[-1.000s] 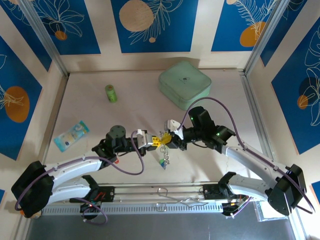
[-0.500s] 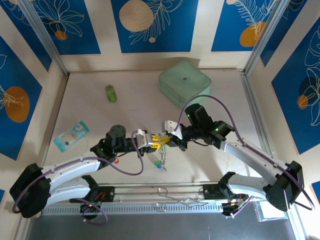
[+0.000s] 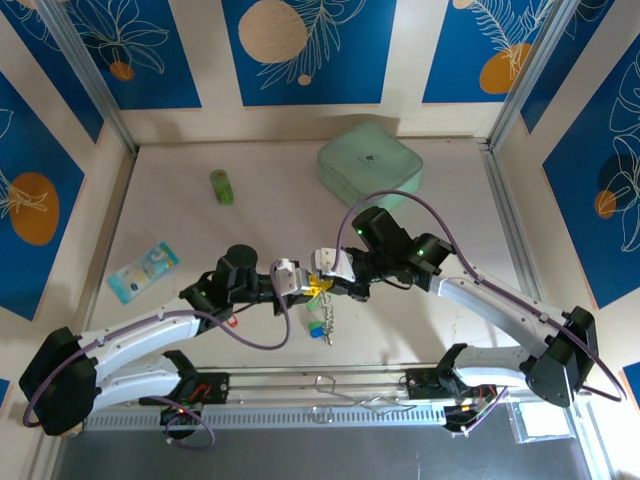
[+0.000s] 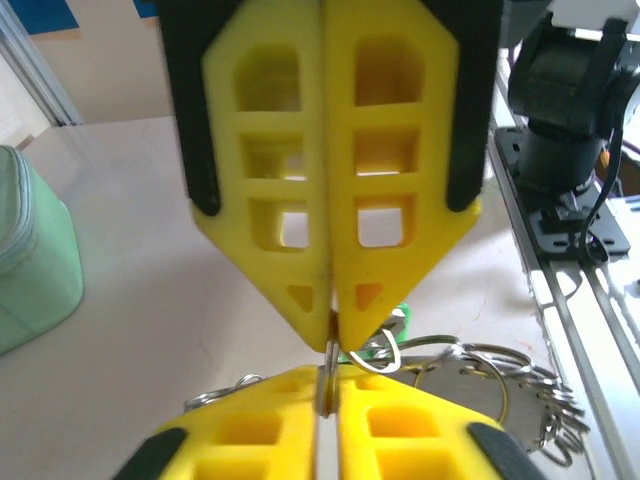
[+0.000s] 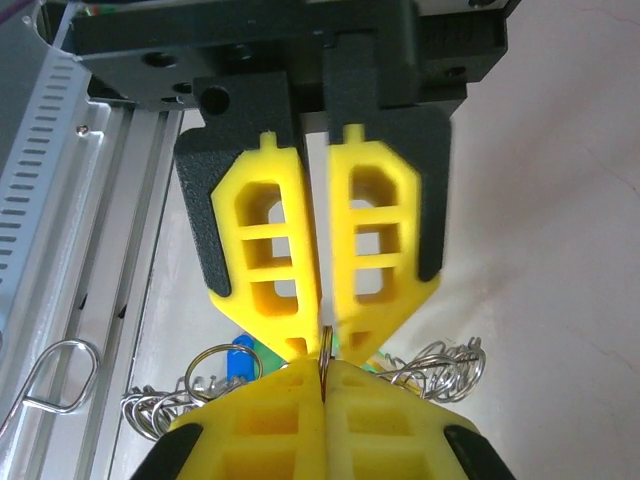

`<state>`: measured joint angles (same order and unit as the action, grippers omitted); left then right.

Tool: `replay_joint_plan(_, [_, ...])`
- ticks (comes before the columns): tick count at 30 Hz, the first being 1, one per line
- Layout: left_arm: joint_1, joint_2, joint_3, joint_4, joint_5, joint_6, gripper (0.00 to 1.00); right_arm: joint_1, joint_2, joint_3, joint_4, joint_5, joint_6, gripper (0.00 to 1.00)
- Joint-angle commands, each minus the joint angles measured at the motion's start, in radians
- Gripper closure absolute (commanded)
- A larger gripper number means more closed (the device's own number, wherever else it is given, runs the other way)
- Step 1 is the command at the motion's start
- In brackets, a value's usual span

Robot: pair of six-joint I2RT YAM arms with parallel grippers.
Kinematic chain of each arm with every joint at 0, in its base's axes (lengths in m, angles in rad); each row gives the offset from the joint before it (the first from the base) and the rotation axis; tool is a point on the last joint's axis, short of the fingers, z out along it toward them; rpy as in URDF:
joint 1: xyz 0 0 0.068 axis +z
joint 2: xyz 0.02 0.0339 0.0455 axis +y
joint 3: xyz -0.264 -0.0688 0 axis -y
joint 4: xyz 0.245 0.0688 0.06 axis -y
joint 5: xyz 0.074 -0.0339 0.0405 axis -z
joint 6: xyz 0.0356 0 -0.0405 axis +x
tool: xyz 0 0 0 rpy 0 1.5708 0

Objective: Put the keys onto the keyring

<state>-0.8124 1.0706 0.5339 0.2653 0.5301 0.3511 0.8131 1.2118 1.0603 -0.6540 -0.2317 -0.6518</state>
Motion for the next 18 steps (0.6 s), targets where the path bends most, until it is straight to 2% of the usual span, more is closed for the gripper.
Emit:
replay_joint_plan(1, [-0.012,0.002,0.049,0.026,0.016,0.012,0.99,0.021,0.015,0.036,-0.035,-0.001,-0.023,1.0])
replay_joint_plan(4, [-0.012,-0.006,0.04,0.054,0.016,-0.003,1.0,0.001,-0.014,0.012,0.012,-0.032,0.011,1.0])
replay_joint_plan(5, [-0.011,-0.009,0.033,0.071,0.016,-0.012,1.0,-0.011,-0.033,-0.006,0.039,-0.043,0.031,0.94])
replay_joint_plan(7, [-0.012,-0.015,0.011,0.114,0.018,-0.038,1.0,-0.058,-0.087,-0.055,0.101,-0.114,0.073,0.74])
replay_joint_plan(9, [-0.012,-0.017,-0.015,0.17,0.015,-0.068,1.0,-0.113,-0.129,-0.108,0.165,-0.19,0.121,0.66])
replay_joint_plan(12, [-0.012,-0.012,-0.044,0.235,0.018,-0.101,1.0,-0.153,-0.165,-0.162,0.213,-0.249,0.175,0.63])
replay_joint_plan(18, [-0.012,-0.007,-0.072,0.298,0.002,-0.133,1.0,-0.154,-0.172,-0.201,0.207,-0.24,0.215,0.62])
